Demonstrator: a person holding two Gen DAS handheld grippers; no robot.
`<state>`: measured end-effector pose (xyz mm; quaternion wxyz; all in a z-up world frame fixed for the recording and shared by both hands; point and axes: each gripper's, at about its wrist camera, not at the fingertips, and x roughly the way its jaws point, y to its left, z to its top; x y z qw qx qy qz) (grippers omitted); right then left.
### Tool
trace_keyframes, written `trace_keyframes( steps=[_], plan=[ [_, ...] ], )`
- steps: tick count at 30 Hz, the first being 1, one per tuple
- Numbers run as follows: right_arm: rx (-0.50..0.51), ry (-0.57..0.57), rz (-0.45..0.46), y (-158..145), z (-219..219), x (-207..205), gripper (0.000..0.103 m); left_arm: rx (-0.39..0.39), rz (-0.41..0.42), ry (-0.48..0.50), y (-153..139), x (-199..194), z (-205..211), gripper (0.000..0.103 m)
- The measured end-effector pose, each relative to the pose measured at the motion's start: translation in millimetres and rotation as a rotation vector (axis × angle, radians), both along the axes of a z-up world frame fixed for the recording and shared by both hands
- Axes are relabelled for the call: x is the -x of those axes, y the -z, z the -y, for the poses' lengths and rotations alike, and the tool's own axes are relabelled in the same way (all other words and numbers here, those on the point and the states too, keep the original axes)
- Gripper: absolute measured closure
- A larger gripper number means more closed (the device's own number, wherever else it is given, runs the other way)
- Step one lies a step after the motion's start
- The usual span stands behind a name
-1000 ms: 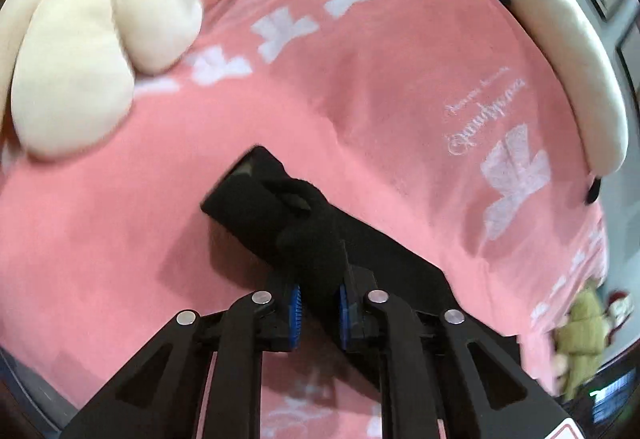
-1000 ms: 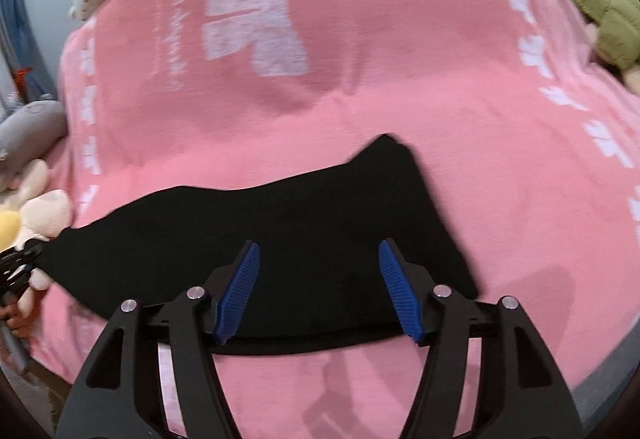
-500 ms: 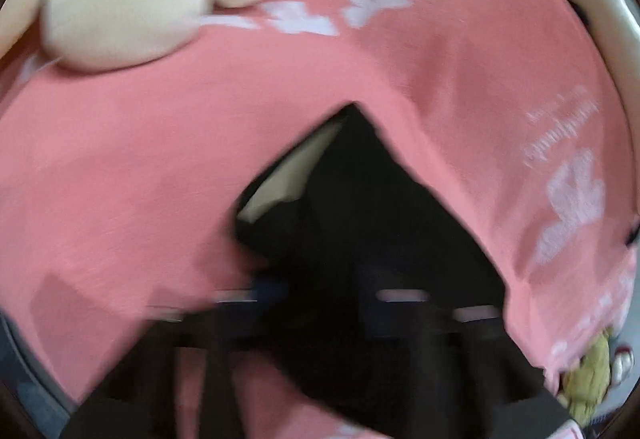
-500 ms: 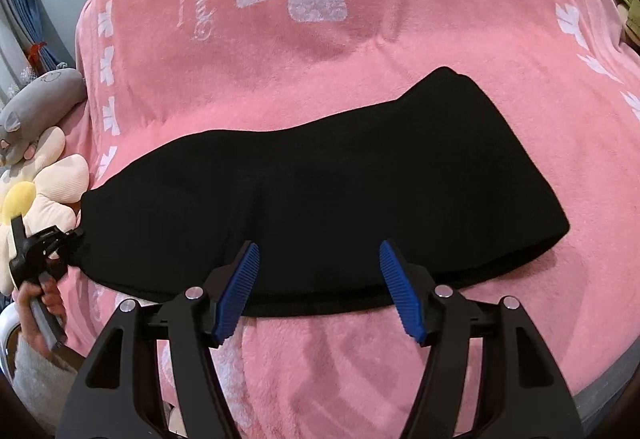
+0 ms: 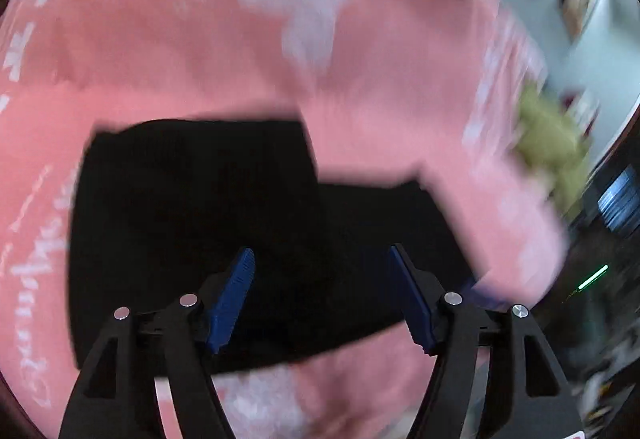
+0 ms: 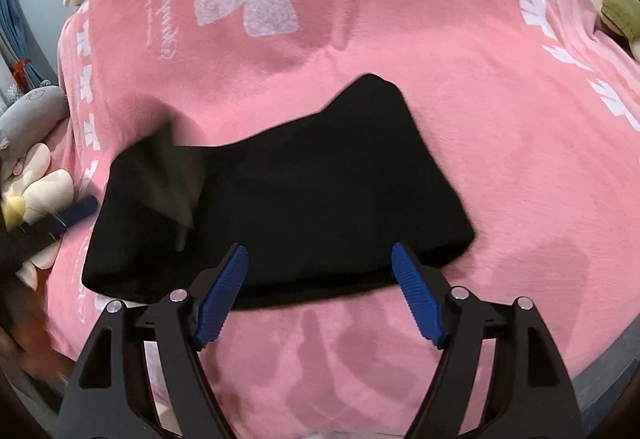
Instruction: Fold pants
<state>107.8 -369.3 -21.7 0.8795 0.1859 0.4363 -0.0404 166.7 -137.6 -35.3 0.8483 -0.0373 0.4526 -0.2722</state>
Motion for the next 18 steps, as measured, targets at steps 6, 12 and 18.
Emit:
trace_keyframes(
  steps=[6,12,18],
  plan=[
    [-0.079,-0.078,0.048,-15.1,1.2,-16.0,0.03,-0.046,-0.014,-0.01,13.9,37.4,-4.0,0.028],
    [-0.206,-0.304,-0.05,22.0,-65.1,-94.5,0.03,-0.148,0.065,-0.119,5.6,60.6,-48.9,0.026],
    [-0.228,-0.371,-0.066,48.1,-114.2,-122.6,0.034,-0.138,0.005,-0.237,12.0,56.3,-96.1,0.025]
  ],
)
